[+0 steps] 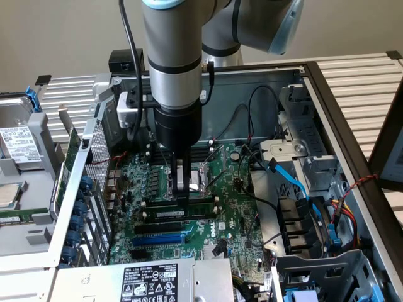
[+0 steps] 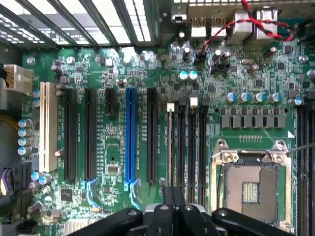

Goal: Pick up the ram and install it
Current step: 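Press down the ram until it locks into place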

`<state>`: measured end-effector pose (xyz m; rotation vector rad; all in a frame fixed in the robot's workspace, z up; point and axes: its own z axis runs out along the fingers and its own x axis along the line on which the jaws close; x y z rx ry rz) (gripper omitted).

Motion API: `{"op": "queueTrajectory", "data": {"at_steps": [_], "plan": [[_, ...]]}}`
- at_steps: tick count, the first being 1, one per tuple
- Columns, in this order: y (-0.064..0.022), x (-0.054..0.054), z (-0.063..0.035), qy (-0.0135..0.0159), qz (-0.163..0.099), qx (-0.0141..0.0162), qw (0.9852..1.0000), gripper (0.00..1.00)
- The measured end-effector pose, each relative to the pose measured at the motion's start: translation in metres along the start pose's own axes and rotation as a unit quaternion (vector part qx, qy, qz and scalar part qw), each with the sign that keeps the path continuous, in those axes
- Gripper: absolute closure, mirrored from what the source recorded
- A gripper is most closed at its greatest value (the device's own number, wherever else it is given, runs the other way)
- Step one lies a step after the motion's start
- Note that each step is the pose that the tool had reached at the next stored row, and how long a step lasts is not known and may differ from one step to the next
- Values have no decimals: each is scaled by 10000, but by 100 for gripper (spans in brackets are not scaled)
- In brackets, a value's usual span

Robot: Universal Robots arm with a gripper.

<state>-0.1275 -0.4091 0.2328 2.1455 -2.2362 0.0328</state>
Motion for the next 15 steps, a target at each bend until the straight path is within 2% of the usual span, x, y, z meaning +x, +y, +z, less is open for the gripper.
{"op": "queueTrajectory", "data": {"at_steps": [6,15], "plan": [[1,8,-163,3,-1,-2,10000,90],[2,9,-175,3,-1,-2,10000,90]]}}
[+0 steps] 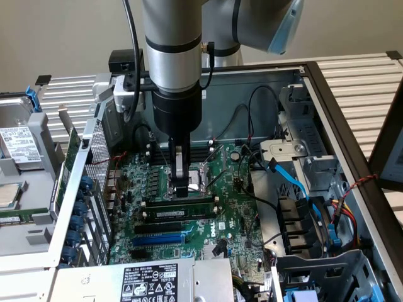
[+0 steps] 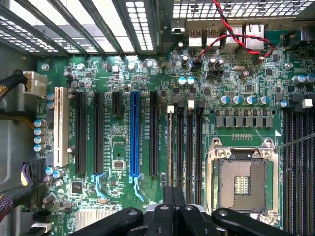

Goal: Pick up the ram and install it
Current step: 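Press down the ram until it locks into place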

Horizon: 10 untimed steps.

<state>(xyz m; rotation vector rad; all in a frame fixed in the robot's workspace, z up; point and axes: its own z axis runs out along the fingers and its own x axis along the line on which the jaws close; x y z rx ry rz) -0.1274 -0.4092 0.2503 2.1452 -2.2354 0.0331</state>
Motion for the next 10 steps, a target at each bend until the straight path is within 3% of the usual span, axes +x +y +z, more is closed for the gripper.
{"op": "queueTrajectory", "data": {"at_steps": [10], "plan": [[0,0,0,0,0,0,10000,90]]}}
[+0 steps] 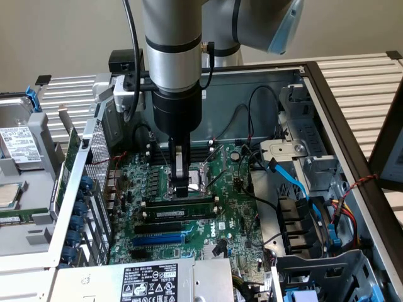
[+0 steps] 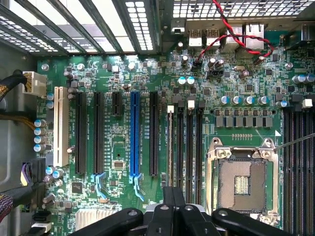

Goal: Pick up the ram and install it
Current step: 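Press down the ram until it locks into place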

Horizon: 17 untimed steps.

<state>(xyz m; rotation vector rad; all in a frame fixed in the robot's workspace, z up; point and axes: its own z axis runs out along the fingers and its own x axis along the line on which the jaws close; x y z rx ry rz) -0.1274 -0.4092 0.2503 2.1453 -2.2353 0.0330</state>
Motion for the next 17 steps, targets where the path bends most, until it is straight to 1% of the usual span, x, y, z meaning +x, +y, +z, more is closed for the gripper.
{"op": "queueTrajectory", "data": {"at_steps": [4,7,9,12,16,17], "plan": [[0,0,0,-1,20,-1,10000,90],[0,0,0,-7,218,-10,9998,90],[0,0,0,-12,360,-17,9993,90],[0,0,1,-19,579,-27,9983,90],[0,0,6,-22,894,-42,9960,90],[0,0,8,-23,946,-50,9955,90]]}}
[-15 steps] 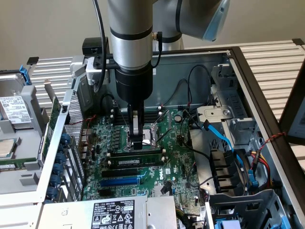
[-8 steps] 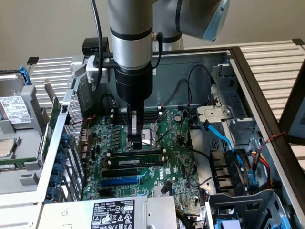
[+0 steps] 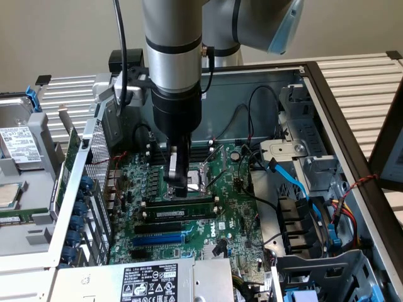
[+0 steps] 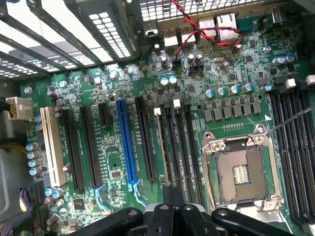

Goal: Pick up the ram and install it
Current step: 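Press down the ram until it locks into place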

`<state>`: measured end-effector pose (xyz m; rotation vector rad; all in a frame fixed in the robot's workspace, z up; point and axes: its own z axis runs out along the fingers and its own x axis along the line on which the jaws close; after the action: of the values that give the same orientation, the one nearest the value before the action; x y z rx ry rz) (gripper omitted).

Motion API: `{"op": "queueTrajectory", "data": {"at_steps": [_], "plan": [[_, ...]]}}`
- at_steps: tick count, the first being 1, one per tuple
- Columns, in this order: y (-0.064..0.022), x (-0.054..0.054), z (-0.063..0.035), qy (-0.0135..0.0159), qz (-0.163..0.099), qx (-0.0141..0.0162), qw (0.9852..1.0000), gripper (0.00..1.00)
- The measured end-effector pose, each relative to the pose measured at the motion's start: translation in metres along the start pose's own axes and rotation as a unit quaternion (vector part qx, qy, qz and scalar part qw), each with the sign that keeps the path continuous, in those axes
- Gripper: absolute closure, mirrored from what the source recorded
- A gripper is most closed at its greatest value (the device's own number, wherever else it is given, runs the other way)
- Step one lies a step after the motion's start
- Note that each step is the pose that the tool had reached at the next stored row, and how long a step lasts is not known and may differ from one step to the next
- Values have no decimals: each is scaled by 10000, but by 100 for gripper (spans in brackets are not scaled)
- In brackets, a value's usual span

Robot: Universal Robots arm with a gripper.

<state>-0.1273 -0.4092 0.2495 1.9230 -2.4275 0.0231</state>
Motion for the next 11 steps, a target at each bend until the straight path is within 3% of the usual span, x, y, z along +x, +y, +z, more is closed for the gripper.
{"op": "queueTrajectory", "data": {"at_steps": [4,11], "plan": [[0,0,7,44,142,-72,9999,90],[0,-1,15,63,567,-92,9983,90]]}}
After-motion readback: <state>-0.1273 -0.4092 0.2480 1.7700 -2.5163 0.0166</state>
